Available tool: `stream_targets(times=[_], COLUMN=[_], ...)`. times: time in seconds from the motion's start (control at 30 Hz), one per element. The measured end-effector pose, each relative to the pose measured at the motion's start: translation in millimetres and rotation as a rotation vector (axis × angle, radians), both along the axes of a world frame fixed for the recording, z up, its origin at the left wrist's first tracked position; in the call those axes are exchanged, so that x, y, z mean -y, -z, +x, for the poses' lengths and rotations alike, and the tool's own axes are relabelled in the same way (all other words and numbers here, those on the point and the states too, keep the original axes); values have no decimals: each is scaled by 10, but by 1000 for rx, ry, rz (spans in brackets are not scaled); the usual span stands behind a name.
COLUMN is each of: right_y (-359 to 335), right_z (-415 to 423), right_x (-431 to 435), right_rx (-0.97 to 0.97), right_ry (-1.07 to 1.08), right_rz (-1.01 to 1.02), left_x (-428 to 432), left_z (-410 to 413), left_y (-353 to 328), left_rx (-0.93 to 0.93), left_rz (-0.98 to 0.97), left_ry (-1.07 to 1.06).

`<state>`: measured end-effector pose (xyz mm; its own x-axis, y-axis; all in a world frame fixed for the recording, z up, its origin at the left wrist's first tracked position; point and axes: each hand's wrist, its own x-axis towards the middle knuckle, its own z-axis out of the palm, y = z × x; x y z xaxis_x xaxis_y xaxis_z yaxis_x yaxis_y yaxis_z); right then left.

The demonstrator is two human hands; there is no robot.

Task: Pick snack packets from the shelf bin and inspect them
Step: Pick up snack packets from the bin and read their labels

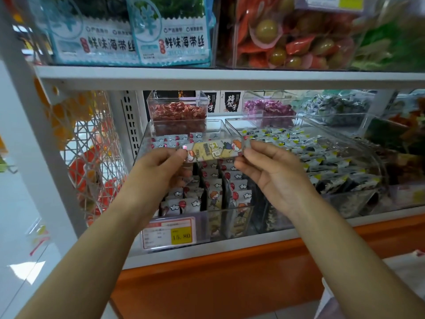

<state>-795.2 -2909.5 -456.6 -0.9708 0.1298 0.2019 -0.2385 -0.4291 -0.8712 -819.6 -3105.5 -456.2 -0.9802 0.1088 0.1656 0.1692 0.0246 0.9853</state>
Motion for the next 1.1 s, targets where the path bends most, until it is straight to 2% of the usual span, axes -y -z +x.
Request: stream_targets(times=[0.07,0.13,0.33,0.53,0.6,0.77,0.87,1.1], right_y=[-5,-2,21,23,23,15,31,47], right_z=[5,0,-12,-22,-16,22,13,0], right_x=[6,7,26,23,10,1,-16,1], right_rx=[7,28,59,43,26,-91,-105,-105], right_ry=[-24,-27,10,128,161,224,231,203], right_rz=[-32,-83,-169,-217,-150,166,230,395], left_x=[0,3,-2,-41,-46,-37,-29,-22], left_z=[-2,-5,-4,29,42,39,40,46], left_y=[-18,-26,-19,-47,-48,-17,-9,-18], left_rx=[85,127,125,126,72,-32,27,-57], left_rz=[194,296,289,307,246,97,120,-54], left_ry=[59,63,5,90,110,117,155,80])
